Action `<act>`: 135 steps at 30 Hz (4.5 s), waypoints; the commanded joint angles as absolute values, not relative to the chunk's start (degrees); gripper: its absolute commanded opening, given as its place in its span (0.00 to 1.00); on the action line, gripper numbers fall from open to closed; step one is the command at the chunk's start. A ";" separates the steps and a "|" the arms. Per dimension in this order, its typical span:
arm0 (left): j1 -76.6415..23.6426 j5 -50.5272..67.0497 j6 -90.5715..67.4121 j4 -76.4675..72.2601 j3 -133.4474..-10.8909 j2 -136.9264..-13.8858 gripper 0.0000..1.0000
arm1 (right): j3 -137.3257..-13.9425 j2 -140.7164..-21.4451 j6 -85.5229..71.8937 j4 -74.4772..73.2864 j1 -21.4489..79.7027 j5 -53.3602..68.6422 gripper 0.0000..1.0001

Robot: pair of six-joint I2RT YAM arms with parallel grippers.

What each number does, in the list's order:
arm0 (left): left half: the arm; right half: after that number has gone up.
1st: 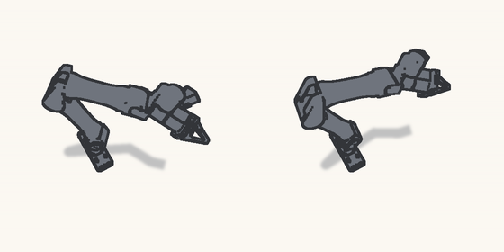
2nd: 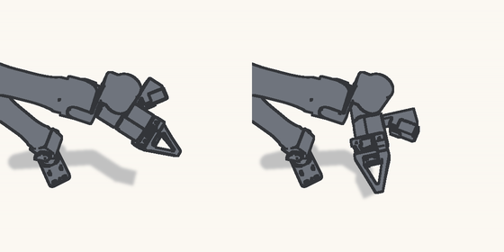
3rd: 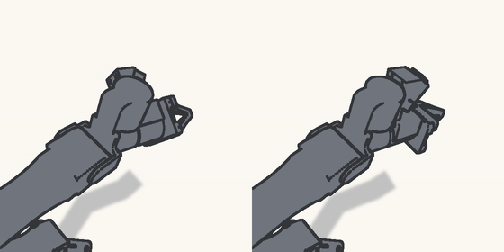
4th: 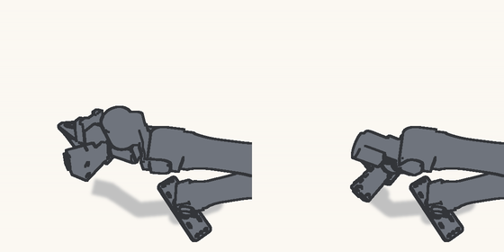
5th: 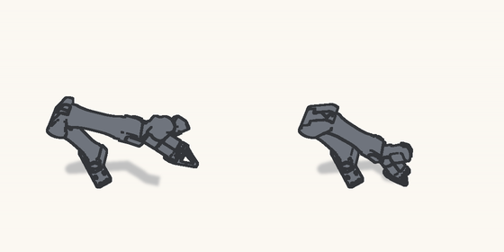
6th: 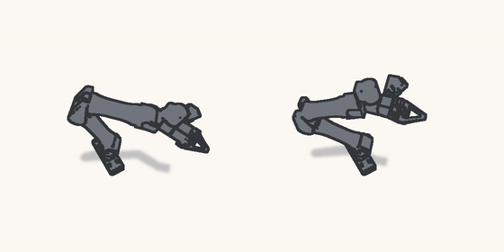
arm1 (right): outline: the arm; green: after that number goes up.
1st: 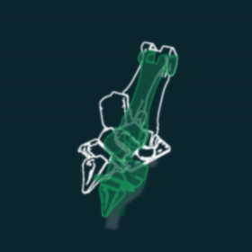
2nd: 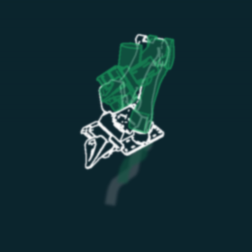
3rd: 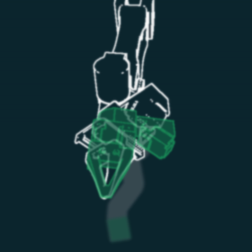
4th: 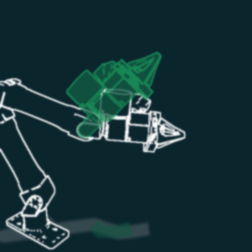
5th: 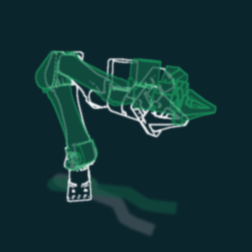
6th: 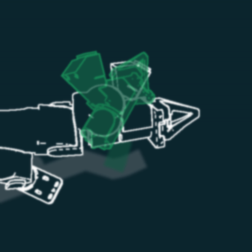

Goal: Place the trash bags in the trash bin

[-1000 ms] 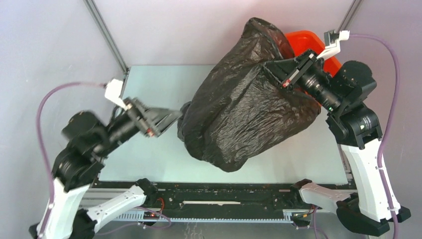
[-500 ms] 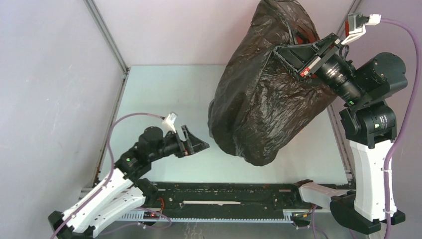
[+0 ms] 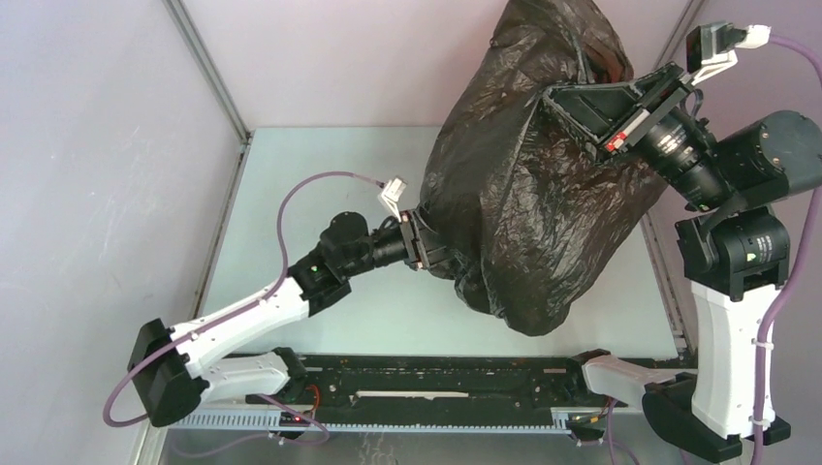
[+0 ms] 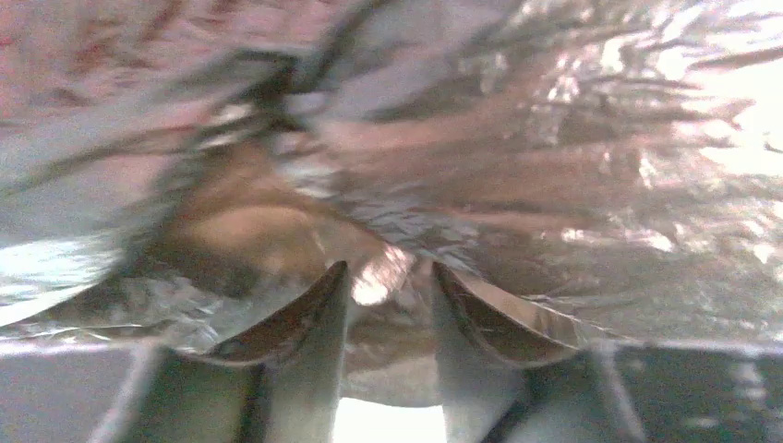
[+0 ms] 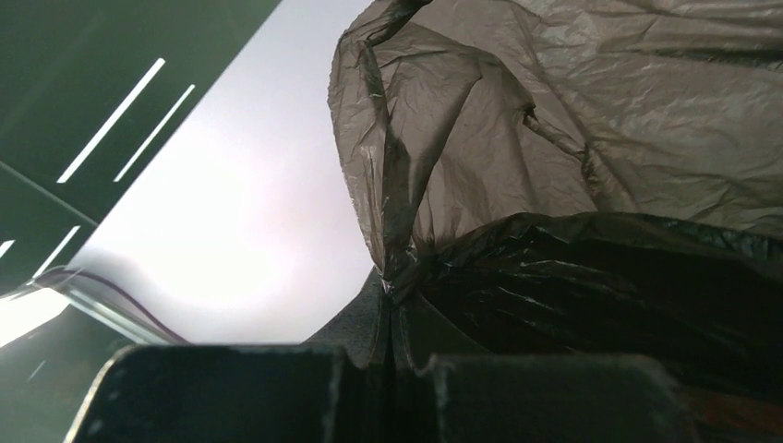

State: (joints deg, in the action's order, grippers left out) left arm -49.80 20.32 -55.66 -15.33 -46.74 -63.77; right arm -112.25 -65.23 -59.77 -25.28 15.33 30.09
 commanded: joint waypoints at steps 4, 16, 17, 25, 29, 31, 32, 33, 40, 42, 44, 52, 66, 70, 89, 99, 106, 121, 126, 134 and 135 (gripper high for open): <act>-49.75 5.06 -45.68 -5.42 -56.13 -53.20 0.03 | -117.46 -63.99 -62.85 -21.87 14.77 32.02 0.00; -49.77 -8.88 -38.37 18.45 -72.55 -46.94 0.70 | -118.08 -61.19 -67.13 -13.27 14.68 31.68 0.00; -49.67 -9.23 -41.49 17.94 -69.12 -45.11 0.82 | -118.38 -61.13 -66.65 -13.77 14.56 30.67 0.00; -44.68 7.63 -62.11 5.24 -45.11 -41.01 1.00 | -119.17 -61.41 -65.06 -15.78 14.41 24.92 0.00; -46.00 17.65 -50.53 -0.49 -39.53 -44.63 1.00 | -120.28 -62.55 -65.39 -14.56 14.41 24.88 0.00; -46.62 20.54 -49.70 -3.62 -36.35 -44.79 1.00 | -120.51 -62.79 -65.28 -15.14 14.41 24.87 0.00; -46.71 21.75 -50.73 -6.54 -34.35 -44.41 1.00 | -120.72 -62.81 -65.11 -15.46 14.37 24.87 0.00; -46.71 22.90 -52.23 -10.64 -31.84 -44.03 1.00 | -120.71 -62.77 -65.05 -15.67 14.36 24.77 0.00; -46.81 27.40 -61.87 -37.16 -25.52 -53.29 0.99 | -120.67 -63.16 -63.64 -16.89 14.26 23.83 0.00; -47.24 29.78 -64.30 -43.20 -27.93 -58.10 0.94 | -120.60 -63.87 -63.65 -16.38 14.32 24.05 0.00; -47.48 31.79 -65.94 -46.56 -30.88 -62.36 0.78 | -120.60 -64.72 -63.04 -15.42 14.30 24.06 0.00; -44.44 20.62 -59.76 -29.89 -29.89 -52.72 0.94 | -116.37 -70.19 -63.45 -7.78 15.48 22.35 0.00; -53.99 5.94 -40.28 5.57 -44.65 -42.83 0.92 | -123.27 -83.21 -64.46 -0.53 17.83 20.43 0.00; -61.22 4.34 -35.93 -7.91 -40.72 -43.21 1.00 | -123.29 -83.38 -65.39 -0.53 16.18 19.60 0.00; -63.79 -40.37 -8.32 3.24 -49.13 -50.11 1.00 | -123.51 -82.52 -73.10 2.18 11.37 21.16 0.00; -59.08 -23.63 1.00 -4.77 -54.76 -55.47 1.00 | -124.45 -81.74 -76.26 3.22 11.49 19.42 0.00; -54.46 -25.88 6.56 -1.46 -74.37 -70.33 1.00 | -125.19 -79.70 -79.01 1.94 11.63 19.91 0.00; -50.88 -6.32 -10.12 -2.76 -116.60 -88.57 0.00 | -124.01 -67.28 -67.26 -8.77 11.80 16.50 0.00; -51.70 1.79 -21.05 -0.89 -141.34 -104.31 0.00 | -123.07 -64.69 -65.29 -10.00 11.78 14.26 0.00; -51.86 3.95 -42.79 -15.92 -145.83 -112.95 0.00 | -124.85 -63.29 -60.78 -11.46 11.69 13.56 0.00; -51.89 4.33 -44.44 -16.30 -146.80 -113.94 0.00 | -124.81 -63.16 -60.07 -11.63 11.69 13.61 0.00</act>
State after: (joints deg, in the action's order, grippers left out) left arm -51.68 1.02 -31.03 -8.60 -144.14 -111.59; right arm -124.07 -63.07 -63.88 -10.66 11.70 14.22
